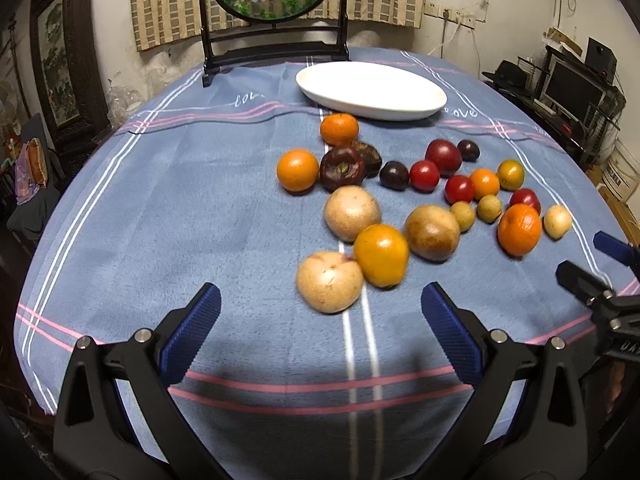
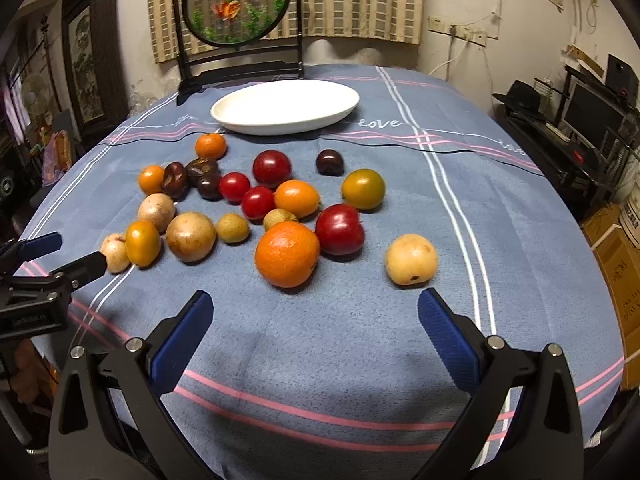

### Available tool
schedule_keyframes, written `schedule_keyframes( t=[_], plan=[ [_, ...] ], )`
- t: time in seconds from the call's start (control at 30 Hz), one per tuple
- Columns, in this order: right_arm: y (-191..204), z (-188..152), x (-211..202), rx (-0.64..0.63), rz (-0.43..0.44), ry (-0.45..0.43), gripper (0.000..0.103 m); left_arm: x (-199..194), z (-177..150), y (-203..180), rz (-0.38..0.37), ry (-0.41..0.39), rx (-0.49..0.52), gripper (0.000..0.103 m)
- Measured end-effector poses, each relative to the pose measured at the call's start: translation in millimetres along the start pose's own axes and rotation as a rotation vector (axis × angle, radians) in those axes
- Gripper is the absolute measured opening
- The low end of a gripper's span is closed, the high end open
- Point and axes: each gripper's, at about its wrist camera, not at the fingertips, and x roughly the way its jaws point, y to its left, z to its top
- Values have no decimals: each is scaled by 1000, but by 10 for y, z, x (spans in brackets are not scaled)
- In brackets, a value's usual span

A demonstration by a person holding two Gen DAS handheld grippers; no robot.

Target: Organize fruits

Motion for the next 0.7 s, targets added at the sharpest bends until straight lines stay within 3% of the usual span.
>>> schedule_keyframes(
  t=[0.27, 0.33, 0.4, 0.47, 0.6, 0.63, 0.67, 0.7],
  plan=[
    [-113, -33, 97, 30, 60, 31, 102, 213, -59, 93, -21, 54, 40, 100],
    [-125, -39, 102, 33, 73, 33, 102, 249, -47, 102, -31, 46, 50, 92],
    [-143, -39, 95, 36, 76, 30, 102, 320, -31, 134, -27, 61, 53, 77],
    [-171, -37, 93, 45, 80, 26, 102, 374, -11, 156, -70, 76, 49, 73],
    [-191, -25, 119, 58, 92, 34, 102, 402, 5, 76, -67, 56, 89, 64],
    [-185, -25, 124, 55, 89, 36, 102, 407, 11, 63, -75, 47, 91, 60],
    [-178, -21, 126, 50, 84, 38, 102, 406, 22, 47, -100, 36, 87, 46],
    [-181, -19, 120, 46, 78, 40, 102, 401, 35, 39, -111, 33, 75, 42]
  ],
)
